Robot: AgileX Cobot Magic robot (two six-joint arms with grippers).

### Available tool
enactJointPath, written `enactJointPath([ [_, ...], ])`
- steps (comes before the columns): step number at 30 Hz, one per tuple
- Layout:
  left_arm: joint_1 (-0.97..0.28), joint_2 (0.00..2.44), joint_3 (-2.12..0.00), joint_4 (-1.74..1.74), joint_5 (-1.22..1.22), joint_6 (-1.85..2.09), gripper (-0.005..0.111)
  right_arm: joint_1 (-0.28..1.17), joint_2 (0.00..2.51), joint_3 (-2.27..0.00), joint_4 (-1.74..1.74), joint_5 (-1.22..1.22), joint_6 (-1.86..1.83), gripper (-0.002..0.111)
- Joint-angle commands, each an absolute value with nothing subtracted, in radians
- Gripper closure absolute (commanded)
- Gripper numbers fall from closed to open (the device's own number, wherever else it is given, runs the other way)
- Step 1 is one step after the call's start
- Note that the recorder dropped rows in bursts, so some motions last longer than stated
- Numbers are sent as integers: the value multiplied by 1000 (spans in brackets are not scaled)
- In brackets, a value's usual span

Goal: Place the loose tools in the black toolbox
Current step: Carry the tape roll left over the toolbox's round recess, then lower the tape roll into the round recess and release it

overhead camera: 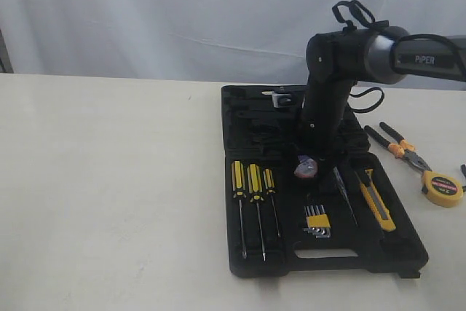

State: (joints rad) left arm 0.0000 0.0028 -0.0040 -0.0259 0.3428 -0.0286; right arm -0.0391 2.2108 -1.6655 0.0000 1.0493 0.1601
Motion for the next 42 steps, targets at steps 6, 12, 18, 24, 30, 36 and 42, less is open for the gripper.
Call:
enactJointPath([
  [6, -6, 0, 0, -26, 342, -30, 107, -41, 2216, -1672, 0, 1063, 164, 38],
  [12, -6, 0, 0, -33, 342, -30, 107, -41, 2216, -1672, 0, 1057, 164, 38],
  [18, -6, 0, 0, -33, 342, -30, 107, -41, 2191, -1675, -5, 1066, 164, 38],
  [24, -6, 0, 0, -33, 342, -30, 107, -41, 2137, -1736, -5, 1130, 164, 42],
  [30, -6, 0, 0, -33, 342, -30, 107, -41, 2123, -1779, -5, 1155, 127, 108],
  [36, -6, 0, 0, -33, 342, -30, 107, -41, 2166, -1779, -7, 1153, 111, 108],
  [42, -6, 0, 0, -33, 342, -30, 107, -41, 2223, -1779, -53, 1122, 115, 108],
])
